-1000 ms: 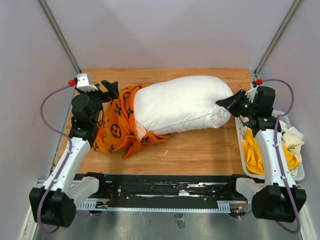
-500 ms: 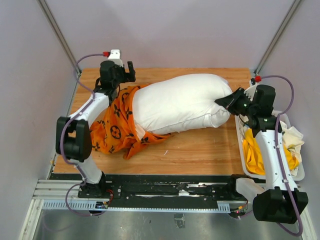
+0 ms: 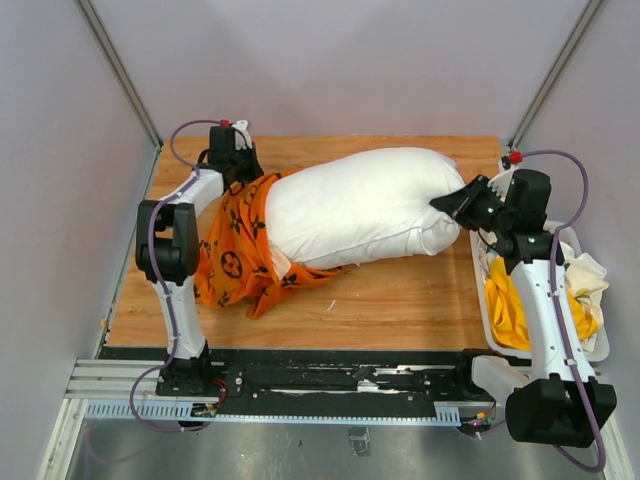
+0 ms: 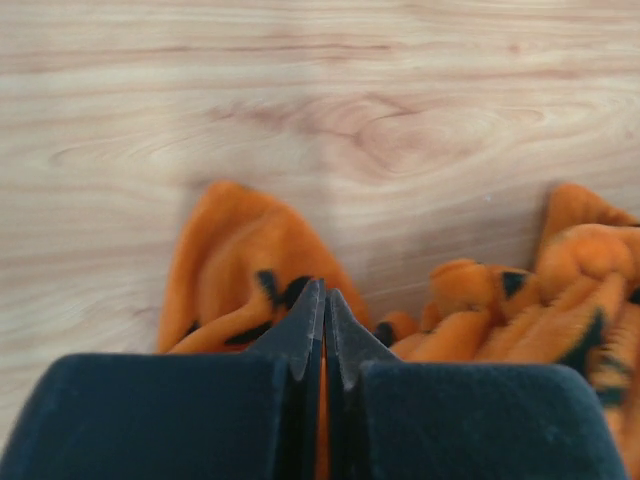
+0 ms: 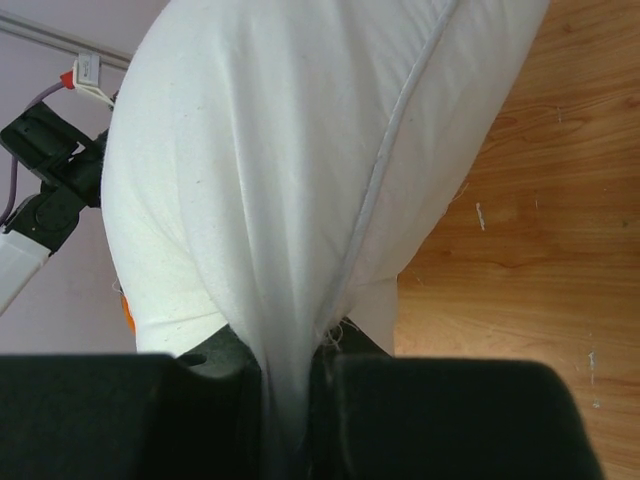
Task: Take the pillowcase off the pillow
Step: Remove the pillow from the pillowcase.
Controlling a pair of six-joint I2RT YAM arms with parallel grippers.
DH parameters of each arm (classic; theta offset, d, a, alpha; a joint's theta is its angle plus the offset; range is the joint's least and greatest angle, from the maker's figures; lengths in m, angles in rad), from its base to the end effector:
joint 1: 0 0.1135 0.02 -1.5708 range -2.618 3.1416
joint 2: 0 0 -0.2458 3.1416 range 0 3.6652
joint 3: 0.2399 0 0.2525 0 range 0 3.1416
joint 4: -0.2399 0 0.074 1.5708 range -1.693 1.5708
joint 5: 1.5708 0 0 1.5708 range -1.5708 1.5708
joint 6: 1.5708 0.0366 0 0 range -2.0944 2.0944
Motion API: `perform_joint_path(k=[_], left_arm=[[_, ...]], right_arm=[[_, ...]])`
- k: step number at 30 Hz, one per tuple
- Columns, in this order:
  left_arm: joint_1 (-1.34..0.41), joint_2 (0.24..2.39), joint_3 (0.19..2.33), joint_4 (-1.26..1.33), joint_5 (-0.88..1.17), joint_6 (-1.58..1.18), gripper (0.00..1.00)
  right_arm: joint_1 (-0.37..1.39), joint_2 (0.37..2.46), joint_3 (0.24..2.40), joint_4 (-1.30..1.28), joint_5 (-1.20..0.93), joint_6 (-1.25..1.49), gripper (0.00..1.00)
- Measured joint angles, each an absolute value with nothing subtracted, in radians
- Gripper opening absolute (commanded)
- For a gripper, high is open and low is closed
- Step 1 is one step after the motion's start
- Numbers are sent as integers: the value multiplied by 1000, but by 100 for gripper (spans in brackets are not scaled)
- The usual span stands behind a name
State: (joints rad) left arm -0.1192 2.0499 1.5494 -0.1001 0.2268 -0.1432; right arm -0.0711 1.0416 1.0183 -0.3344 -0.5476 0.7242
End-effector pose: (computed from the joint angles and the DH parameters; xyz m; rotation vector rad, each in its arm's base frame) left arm 0.4635 -0.0638 0.2046 0.1046 2.1784 -0.3959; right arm 0.2418 0.0019 0.3431 0.4063 1.9521 0.9562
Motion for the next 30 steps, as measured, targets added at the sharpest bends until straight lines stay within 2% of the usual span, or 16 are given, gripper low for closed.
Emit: perform_joint_path(k=[6, 12, 13, 14, 15, 16, 20, 27, 30], left_arm=[[-9, 1961, 1426, -89, 199, -210, 0], [144, 1707, 1192, 15, 139, -336, 1], [164, 1668, 1168, 31, 131, -350, 17], [181, 1625, 1147, 54, 133, -363, 53], [189, 1592, 1129, 84, 169, -380, 77], [189, 1557, 1126, 97, 192, -380, 97], [102, 1514, 1193, 124, 337, -372, 99], [-223, 1565, 1349, 35, 299, -232, 99], [-252, 1636, 1382, 4, 263, -205, 88]], right_arm=[[-79, 1003, 1017, -345, -508, 721, 1], [-134, 877, 1007, -373, -425, 721, 1], [-134, 868, 1006, -370, -416, 722, 1], [-134, 866, 1002, -362, -412, 725, 1], [-134, 865, 996, -351, -411, 730, 1], [-134, 867, 986, -336, -412, 737, 1], [-133, 909, 964, -300, -428, 765, 1], [-125, 915, 964, -289, -445, 777, 1], [-125, 902, 966, -297, -445, 776, 1]])
